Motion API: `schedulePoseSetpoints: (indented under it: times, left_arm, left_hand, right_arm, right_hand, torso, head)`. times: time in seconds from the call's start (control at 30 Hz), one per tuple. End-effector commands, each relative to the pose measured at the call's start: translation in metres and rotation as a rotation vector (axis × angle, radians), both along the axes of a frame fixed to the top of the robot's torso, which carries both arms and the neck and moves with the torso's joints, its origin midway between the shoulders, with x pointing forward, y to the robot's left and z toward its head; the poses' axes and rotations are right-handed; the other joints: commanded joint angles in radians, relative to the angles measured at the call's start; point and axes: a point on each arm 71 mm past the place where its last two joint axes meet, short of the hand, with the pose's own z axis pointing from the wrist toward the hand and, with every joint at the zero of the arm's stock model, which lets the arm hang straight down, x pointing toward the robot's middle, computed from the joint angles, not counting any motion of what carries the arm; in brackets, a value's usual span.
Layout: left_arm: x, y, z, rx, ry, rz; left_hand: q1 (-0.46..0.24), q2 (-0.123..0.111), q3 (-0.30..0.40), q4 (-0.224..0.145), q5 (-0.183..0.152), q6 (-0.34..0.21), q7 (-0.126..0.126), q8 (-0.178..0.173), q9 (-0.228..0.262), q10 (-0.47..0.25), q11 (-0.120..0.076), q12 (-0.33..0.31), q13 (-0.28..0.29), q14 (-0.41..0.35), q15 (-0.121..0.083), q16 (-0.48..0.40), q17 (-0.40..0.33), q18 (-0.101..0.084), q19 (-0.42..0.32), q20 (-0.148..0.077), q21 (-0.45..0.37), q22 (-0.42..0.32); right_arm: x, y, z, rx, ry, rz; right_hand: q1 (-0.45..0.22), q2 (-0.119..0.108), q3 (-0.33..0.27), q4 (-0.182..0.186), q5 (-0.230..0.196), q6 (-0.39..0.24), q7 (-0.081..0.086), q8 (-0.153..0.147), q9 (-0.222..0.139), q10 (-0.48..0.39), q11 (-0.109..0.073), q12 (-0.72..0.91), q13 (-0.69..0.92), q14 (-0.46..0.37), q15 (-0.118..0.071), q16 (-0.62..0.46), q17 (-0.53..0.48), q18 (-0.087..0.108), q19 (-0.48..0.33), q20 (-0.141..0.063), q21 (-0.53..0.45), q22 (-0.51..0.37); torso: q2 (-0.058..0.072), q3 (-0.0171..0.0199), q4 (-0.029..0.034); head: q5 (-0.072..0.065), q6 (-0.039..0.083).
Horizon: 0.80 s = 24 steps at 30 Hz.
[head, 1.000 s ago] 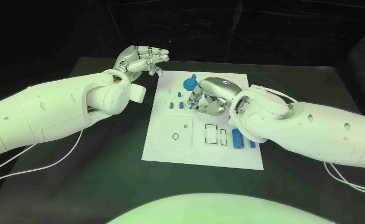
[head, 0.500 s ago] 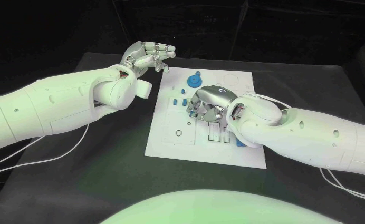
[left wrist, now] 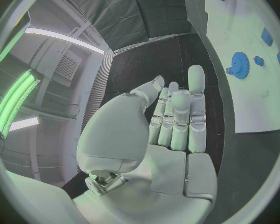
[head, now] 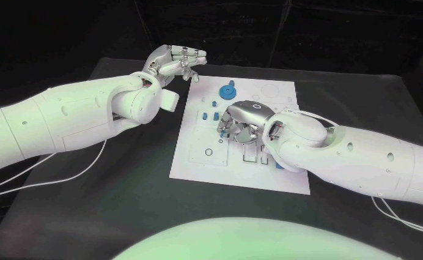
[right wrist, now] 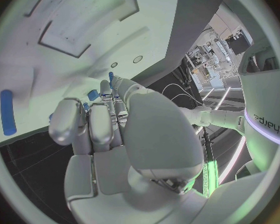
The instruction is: Assemble the parts on the task board
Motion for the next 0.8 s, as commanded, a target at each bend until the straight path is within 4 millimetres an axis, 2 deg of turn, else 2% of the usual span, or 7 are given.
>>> schedulePoseSetpoints:
  times: [0.03,0.3,0.8]
  left_arm:
    - [0.0003,-0.0014,0.0012,-0.007,0.000,-0.009]
    - [0.0009,-0.0011,0.0008,-0.006,0.003,-0.009]
    - [0.0014,-0.0010,0.0003,-0.004,0.007,-0.010]
  left_hand:
    - [-0.002,0.003,-0.004,-0.002,-0.002,-0.007,0.005,0.002,-0.002,-0.006,0.003,0.007,0.001,-0.005,0.003,-0.007,-0.003,0.012,-0.003,-0.003,-0.005,-0.002]
    - [-0.002,0.003,-0.004,-0.002,-0.002,-0.007,0.005,0.002,-0.002,-0.006,0.003,0.007,0.001,-0.005,0.003,-0.007,-0.003,0.012,-0.003,-0.003,-0.005,-0.002]
    - [-0.002,0.003,-0.004,-0.001,-0.002,-0.008,0.006,0.002,-0.002,-0.007,0.003,0.008,0.001,-0.006,0.003,-0.007,-0.004,0.012,-0.003,-0.002,-0.006,-0.002]
  right_arm:
    - [-0.0018,0.0023,-0.0006,-0.018,-0.003,0.028]
    - [-0.0030,0.0035,-0.0030,-0.020,0.003,0.036]
    - [-0.0051,0.0043,-0.0055,-0.034,0.017,0.046]
  right_hand:
    - [-0.007,0.001,0.005,0.001,0.002,0.001,0.007,-0.003,0.001,-0.001,0.005,-0.007,0.000,0.033,-0.006,0.005,-0.001,0.008,-0.002,-0.006,-0.001,-0.001]
    - [-0.008,0.000,0.005,0.001,0.001,0.001,0.007,-0.003,0.001,-0.002,0.005,-0.007,0.000,0.033,-0.006,0.005,-0.002,0.008,-0.002,-0.006,-0.001,-0.001]
    - [-0.010,0.000,0.006,0.001,0.001,0.001,0.007,-0.003,0.001,-0.002,0.005,-0.007,0.000,0.033,-0.005,0.005,-0.002,0.008,-0.002,-0.005,-0.001,-0.001]
  torso:
    - [0.000,-0.0003,0.0011]
    - [0.000,-0.0002,0.0008]
    - [0.000,-0.0002,-0.0001]
  head:
    - [0.001,-0.002]
    - [0.007,-0.005]
    - [0.008,-0.010]
